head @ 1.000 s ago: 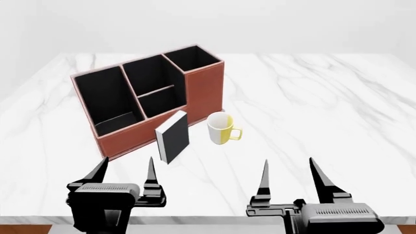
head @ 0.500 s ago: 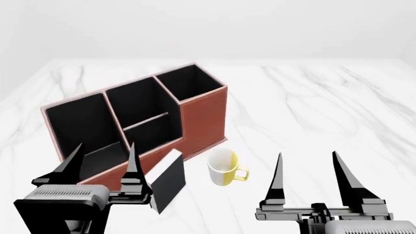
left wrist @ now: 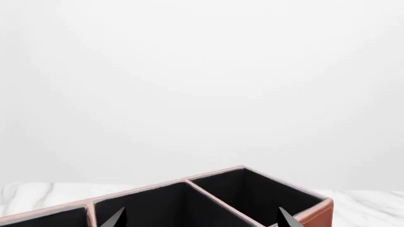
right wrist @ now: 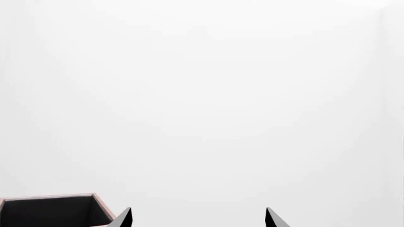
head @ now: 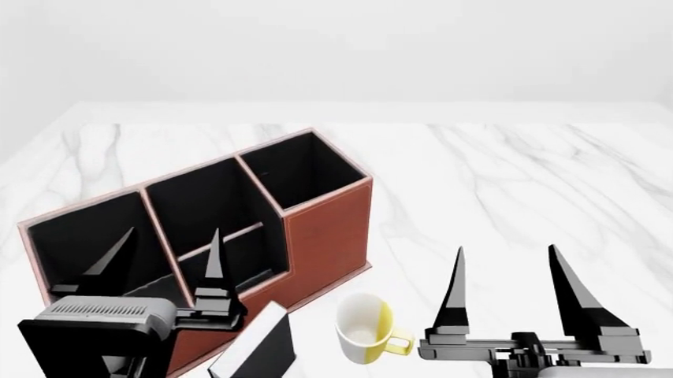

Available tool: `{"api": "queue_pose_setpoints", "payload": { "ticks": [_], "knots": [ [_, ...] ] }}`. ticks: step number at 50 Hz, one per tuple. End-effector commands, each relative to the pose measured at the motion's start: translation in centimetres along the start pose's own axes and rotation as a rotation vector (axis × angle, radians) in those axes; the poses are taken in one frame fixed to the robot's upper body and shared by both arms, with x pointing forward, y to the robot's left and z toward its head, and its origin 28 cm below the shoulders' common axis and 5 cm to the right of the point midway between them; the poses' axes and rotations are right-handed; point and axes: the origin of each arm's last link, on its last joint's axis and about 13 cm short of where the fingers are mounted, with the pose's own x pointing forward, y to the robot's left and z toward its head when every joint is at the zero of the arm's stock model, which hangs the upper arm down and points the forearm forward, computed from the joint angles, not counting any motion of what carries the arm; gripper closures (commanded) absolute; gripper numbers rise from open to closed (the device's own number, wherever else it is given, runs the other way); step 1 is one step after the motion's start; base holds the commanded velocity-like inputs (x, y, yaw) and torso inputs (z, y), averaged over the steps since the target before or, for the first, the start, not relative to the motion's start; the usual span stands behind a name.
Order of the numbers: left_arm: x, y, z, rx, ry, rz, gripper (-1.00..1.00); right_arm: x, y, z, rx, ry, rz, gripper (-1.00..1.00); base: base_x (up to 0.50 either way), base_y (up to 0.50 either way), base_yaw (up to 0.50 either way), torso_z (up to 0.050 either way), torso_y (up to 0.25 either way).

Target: Pick up the book and place it in the right compartment of the caddy.

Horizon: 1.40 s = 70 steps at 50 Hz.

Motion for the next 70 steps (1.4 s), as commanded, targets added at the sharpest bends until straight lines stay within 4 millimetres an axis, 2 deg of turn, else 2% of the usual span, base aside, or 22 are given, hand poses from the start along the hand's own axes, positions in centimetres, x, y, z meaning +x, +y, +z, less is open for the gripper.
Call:
{"api": "queue_pose_setpoints", "payload": {
  "ticks": [1, 5, 11, 13, 19, 22, 26, 31, 50, 57, 64, 70],
  "knots": [
    [0.1, 0.4, 0.7, 0.053, 0.057, -0.081, -1.0, 0.1, -0.3, -0.1, -0.009, 0.019, -0.023, -1.0, 0.0, 0.0, 0.0, 0.0, 0.0],
    [-0.4, 0.6, 1.6, 0.056, 0.118, -0.204, -1.0, 0.0, -0.3, -0.2, -0.015, 0.018, -0.018, -1.0, 0.0, 0.0, 0.0, 0.0, 0.0],
    [-0.7, 1.1, 1.9, 0.191, 0.299, -0.371, -1.0, -0.1, -0.2, -0.3, -0.021, 0.024, 0.0, -1.0, 0.0, 0.0, 0.0, 0.0, 0.0],
    [-0.5, 1.3, 1.8, 0.233, 0.34, -0.403, -1.0, -0.1, -0.2, -0.3, -0.024, 0.022, -0.001, -1.0, 0.0, 0.0, 0.0, 0.0, 0.0],
    [0.2, 1.9, 1.0, 0.359, 0.605, -0.519, -1.0, -0.1, -0.2, -0.4, -0.034, 0.015, -0.002, -1.0, 0.0, 0.0, 0.0, 0.0, 0.0],
    [0.4, 2.2, 1.0, 0.355, 0.686, -0.556, -1.0, -0.1, -0.2, -0.6, -0.042, 0.019, -0.005, -1.0, 0.0, 0.0, 0.0, 0.0, 0.0],
    [-0.2, 2.0, 1.7, 0.317, 0.722, -0.612, -1.0, 0.0, -0.1, -0.7, -0.047, 0.021, -0.003, -1.0, 0.0, 0.0, 0.0, 0.0, 0.0],
    [-0.6, 1.9, 1.6, 0.336, 0.73, -0.641, -1.0, -0.1, -0.1, -0.8, -0.055, 0.021, -0.002, -1.0, 0.0, 0.0, 0.0, 0.0, 0.0],
    [-0.2, 2.0, 1.5, 0.304, 0.754, -0.628, -1.0, 0.0, 0.0, -0.9, -0.061, 0.024, 0.001, -1.0, 0.0, 0.0, 0.0, 0.0, 0.0],
    [0.7, 2.2, 1.6, 0.284, 0.734, -0.56, -1.0, 0.0, 0.0, -0.9, -0.063, 0.024, 0.002, -1.0, 0.0, 0.0, 0.0, 0.0, 0.0],
    [1.2, 2.2, 0.8, 0.308, 0.762, -0.502, -1.0, -0.1, 0.0, -0.9, -0.067, 0.02, 0.002, -1.0, 0.0, 0.0, 0.0, 0.0, 0.0],
    [1.1, 2.0, -0.1, 0.269, 0.856, -0.553, -1.0, -0.1, 0.0, -0.9, -0.066, 0.021, 0.003, -1.0, 0.0, 0.0, 0.0, 0.0, 0.0]
  ]
}}
